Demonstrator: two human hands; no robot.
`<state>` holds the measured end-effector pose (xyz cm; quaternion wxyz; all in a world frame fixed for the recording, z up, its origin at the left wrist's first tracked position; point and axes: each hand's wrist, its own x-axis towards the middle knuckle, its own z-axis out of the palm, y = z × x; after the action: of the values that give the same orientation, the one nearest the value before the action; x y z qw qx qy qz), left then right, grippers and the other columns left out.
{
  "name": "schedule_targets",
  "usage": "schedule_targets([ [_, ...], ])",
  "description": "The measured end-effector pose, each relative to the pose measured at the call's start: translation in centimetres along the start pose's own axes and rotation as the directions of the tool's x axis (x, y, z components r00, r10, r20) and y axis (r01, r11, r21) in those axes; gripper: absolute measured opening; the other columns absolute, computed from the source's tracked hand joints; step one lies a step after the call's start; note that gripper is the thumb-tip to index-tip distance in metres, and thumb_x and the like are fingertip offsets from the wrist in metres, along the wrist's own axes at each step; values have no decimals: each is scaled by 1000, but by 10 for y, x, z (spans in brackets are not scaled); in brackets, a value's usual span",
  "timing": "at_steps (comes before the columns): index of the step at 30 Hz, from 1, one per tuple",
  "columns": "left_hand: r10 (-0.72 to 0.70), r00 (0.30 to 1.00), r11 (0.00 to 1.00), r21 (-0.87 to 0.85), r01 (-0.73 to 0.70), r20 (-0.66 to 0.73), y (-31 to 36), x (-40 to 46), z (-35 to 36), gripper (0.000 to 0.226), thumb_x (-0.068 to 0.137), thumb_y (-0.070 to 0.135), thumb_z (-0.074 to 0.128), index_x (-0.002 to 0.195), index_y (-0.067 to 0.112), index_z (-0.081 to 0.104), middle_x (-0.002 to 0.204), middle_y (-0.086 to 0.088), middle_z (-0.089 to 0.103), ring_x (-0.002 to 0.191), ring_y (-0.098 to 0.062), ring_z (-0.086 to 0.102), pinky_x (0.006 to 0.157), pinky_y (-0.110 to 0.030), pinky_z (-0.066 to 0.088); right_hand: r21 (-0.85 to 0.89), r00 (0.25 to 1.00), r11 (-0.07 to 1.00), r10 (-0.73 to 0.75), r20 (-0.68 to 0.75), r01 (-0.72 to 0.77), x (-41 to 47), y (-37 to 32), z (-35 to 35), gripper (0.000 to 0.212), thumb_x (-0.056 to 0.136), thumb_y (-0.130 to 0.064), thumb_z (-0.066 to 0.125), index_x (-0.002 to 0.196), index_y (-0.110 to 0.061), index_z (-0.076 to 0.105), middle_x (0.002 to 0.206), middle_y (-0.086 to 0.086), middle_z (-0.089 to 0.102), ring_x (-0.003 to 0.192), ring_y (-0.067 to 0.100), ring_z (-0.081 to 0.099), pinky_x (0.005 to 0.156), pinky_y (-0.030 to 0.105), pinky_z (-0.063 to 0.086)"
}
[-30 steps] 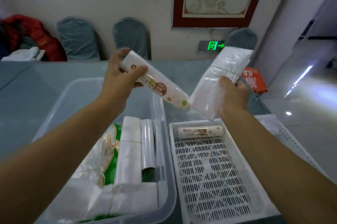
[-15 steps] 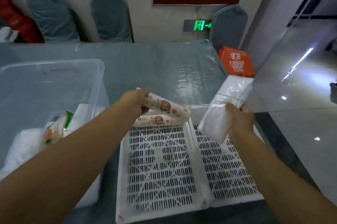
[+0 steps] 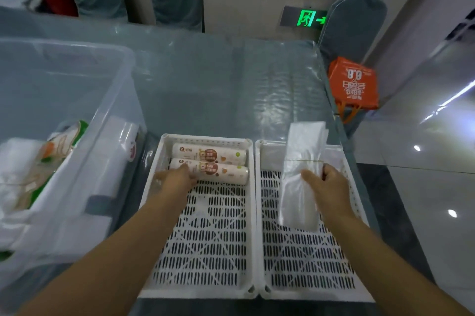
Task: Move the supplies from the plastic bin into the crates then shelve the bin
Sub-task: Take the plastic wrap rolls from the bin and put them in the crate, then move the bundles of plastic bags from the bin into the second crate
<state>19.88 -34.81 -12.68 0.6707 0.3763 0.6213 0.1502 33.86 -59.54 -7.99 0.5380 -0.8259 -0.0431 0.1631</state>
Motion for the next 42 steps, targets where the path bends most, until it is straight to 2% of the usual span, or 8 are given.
schedule_targets([
  [5,18,1000,1000,10,-18,-2,-10,2,3,93,81,6,62,145,20,-3,111,-15,56,95,-23,64,83,-41,55,-62,996,997,55,77,-50,-2,6,-7,8,81,-17,67,86,-23,65,87,-1,69,77,16,66,58,26,50],
  [12,257,938,958,187,-216,-231,-26,-21,8,42,86,19,53,123,13,35,119,-13,53,92,-24,59,69,-34,51,-222,957,961,208,201,-162,-31,35,-6,10,80,-15,69,89,-14,65,89,13,70,82,35,67,74,45,57],
  [19,430,903,848,344,-403,-1,-60,-48,21,69,78,11,65,134,18,25,143,-12,19,130,-29,27,105,-49,37,-280,913,932,308,269,-232,-51,70,17,6,83,-11,63,81,-18,62,84,14,68,68,26,64,65,33,52],
  [22,469,883,813,374,-447,35,-63,-55,21,68,79,12,66,134,14,27,144,-11,19,133,-29,23,109,-45,30,-533,944,844,215,249,-52,-50,79,19,2,80,-18,60,80,-18,58,81,3,61,69,16,59,62,31,49],
  [26,527,837,730,424,-536,151,-54,-66,18,50,81,11,63,125,15,40,139,-8,28,130,-23,26,99,-32,30,-731,980,677,74,183,85,-46,76,17,42,80,-24,62,118,-14,50,114,5,49,102,18,45,78,28,40],
  [28,540,804,671,450,-589,248,-48,-71,11,32,83,13,61,112,20,51,130,-5,41,121,-21,39,99,-32,38,-713,979,686,6,205,145,-44,67,18,50,83,-25,61,129,-15,45,124,6,47,113,20,43,86,30,39],
  [34,540,731,599,418,-682,419,-17,-98,-29,16,89,22,54,90,38,54,93,9,63,69,-12,65,50,-24,55,-603,909,688,-226,351,404,-48,10,44,26,85,-22,58,110,-21,63,111,-3,63,107,16,52,82,28,41],
  [42,695,510,216,528,-821,507,73,-135,-124,5,87,43,48,88,44,53,76,20,61,63,3,59,54,-21,51,-389,757,653,-519,397,651,-99,-115,132,10,85,-24,59,87,-30,68,80,-18,61,75,3,58,63,16,42],
])
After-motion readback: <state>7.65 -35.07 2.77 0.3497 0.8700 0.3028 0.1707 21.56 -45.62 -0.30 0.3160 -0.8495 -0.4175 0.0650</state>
